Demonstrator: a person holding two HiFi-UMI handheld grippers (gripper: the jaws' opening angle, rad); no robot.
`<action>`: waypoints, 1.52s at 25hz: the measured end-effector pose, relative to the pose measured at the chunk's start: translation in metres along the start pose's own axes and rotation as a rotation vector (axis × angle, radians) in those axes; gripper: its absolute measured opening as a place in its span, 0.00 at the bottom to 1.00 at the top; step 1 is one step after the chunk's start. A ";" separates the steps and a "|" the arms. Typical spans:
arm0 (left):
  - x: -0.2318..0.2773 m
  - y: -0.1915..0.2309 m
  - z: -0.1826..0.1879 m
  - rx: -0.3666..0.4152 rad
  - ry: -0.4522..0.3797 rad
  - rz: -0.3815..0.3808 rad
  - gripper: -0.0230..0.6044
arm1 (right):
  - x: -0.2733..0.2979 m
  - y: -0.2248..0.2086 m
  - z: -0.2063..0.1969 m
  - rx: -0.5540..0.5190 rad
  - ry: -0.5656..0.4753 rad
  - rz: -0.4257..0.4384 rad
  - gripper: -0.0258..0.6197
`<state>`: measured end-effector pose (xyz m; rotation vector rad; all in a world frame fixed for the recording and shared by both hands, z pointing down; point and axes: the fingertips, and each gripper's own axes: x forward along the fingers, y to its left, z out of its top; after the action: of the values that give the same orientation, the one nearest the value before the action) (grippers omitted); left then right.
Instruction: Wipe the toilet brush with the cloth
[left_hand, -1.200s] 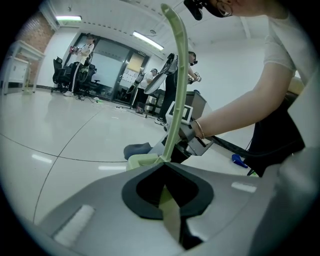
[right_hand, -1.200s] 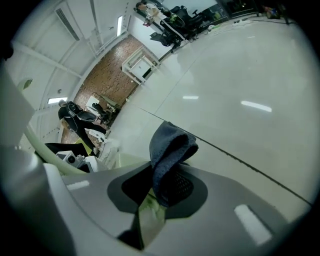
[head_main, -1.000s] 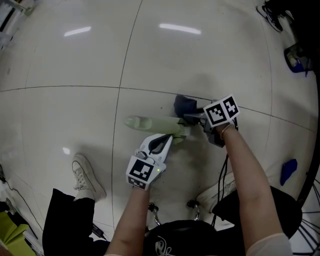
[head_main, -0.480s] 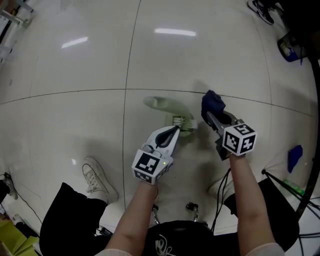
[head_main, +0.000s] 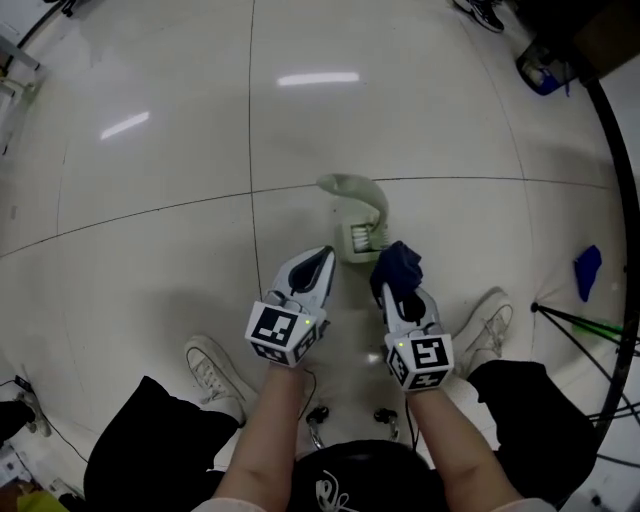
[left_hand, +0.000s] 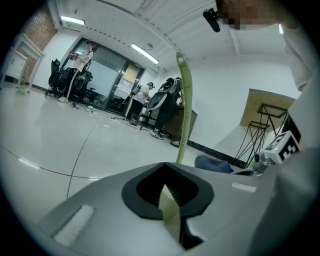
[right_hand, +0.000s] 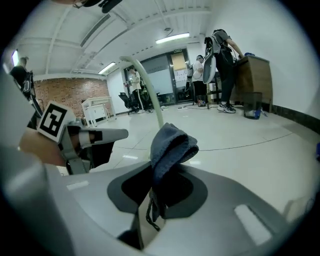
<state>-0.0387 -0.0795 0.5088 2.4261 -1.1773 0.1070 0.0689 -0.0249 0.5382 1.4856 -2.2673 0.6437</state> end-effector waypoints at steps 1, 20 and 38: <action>-0.004 0.003 0.002 -0.001 -0.003 0.000 0.05 | -0.001 0.014 -0.003 0.003 0.002 0.012 0.15; -0.074 0.074 -0.003 -0.017 -0.005 0.099 0.05 | 0.120 0.086 0.003 0.572 0.074 0.024 0.15; -0.073 0.068 -0.005 -0.017 0.011 0.084 0.05 | 0.070 0.050 -0.107 0.812 0.223 -0.177 0.15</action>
<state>-0.1364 -0.0612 0.5188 2.3588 -1.2702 0.1353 0.0007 -0.0020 0.6549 1.7880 -1.7387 1.7049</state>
